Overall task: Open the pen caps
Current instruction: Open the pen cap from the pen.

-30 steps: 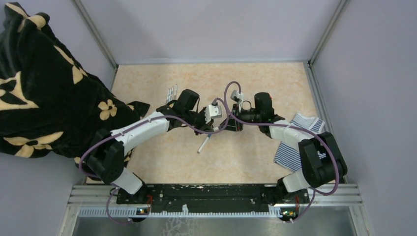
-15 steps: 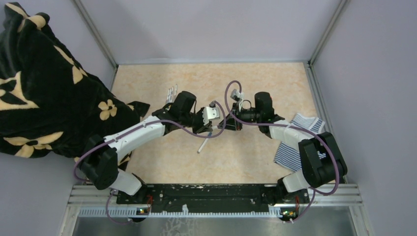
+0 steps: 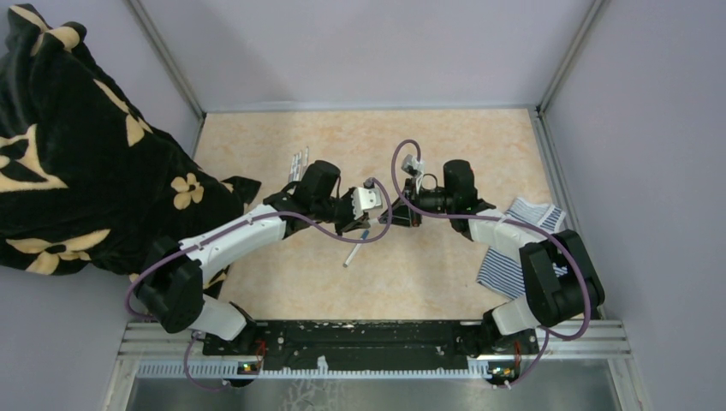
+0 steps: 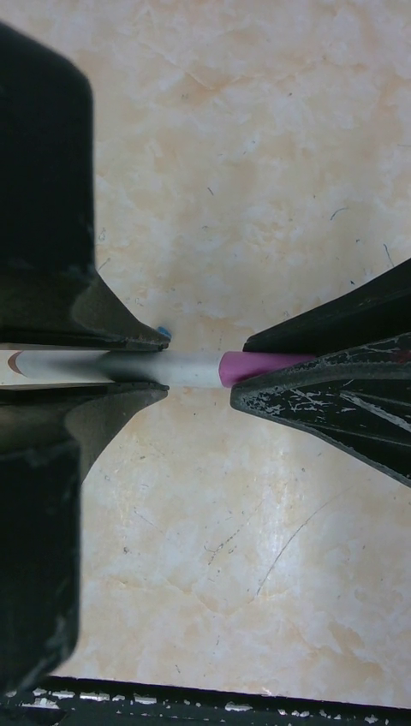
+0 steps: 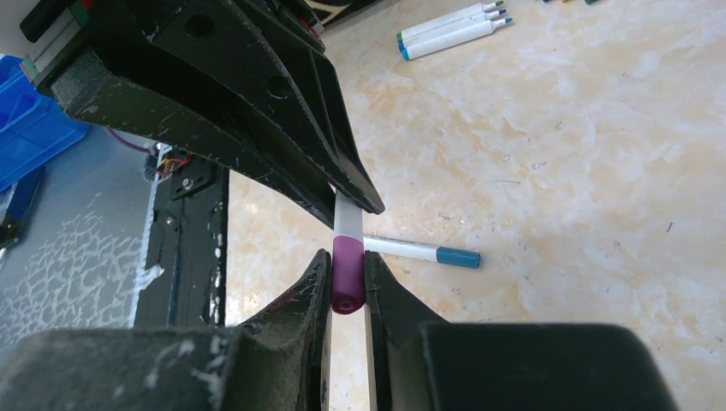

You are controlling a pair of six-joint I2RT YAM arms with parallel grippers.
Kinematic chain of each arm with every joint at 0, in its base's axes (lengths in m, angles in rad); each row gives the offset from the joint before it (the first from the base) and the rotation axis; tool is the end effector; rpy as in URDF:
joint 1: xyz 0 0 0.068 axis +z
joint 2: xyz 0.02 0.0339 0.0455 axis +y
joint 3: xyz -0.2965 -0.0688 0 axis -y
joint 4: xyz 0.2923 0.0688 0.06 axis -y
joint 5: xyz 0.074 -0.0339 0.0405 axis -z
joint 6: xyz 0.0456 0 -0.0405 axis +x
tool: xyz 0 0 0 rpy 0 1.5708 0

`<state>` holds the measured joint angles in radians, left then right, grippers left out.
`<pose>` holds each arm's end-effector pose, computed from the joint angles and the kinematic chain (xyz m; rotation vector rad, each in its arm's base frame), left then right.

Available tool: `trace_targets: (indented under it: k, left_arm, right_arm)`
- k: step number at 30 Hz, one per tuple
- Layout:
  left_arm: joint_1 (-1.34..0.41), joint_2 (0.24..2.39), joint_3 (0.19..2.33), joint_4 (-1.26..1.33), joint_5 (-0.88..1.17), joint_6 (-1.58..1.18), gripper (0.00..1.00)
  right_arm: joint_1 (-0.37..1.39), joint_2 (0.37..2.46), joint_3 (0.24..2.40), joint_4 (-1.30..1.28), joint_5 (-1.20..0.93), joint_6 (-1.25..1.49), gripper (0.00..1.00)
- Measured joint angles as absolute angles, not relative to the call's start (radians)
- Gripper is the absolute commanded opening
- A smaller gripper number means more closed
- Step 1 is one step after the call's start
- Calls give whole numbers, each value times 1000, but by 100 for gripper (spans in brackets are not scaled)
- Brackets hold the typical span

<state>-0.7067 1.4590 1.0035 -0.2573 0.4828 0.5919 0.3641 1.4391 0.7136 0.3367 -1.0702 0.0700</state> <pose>0.2618 -0.2514 0.2586 1.5577 1.6342 -0.6103 0.2925 0.1543 0.2220 -0.9864 1.7006 1.3214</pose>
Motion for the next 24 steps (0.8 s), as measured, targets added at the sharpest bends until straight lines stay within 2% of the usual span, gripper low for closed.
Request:
trace_targets:
  k: [24]
  left_arm:
    - [-704,1499,1024,-289,568,608,0]
  right_arm:
    - [357,1407,712,244,-1085,-9,0]
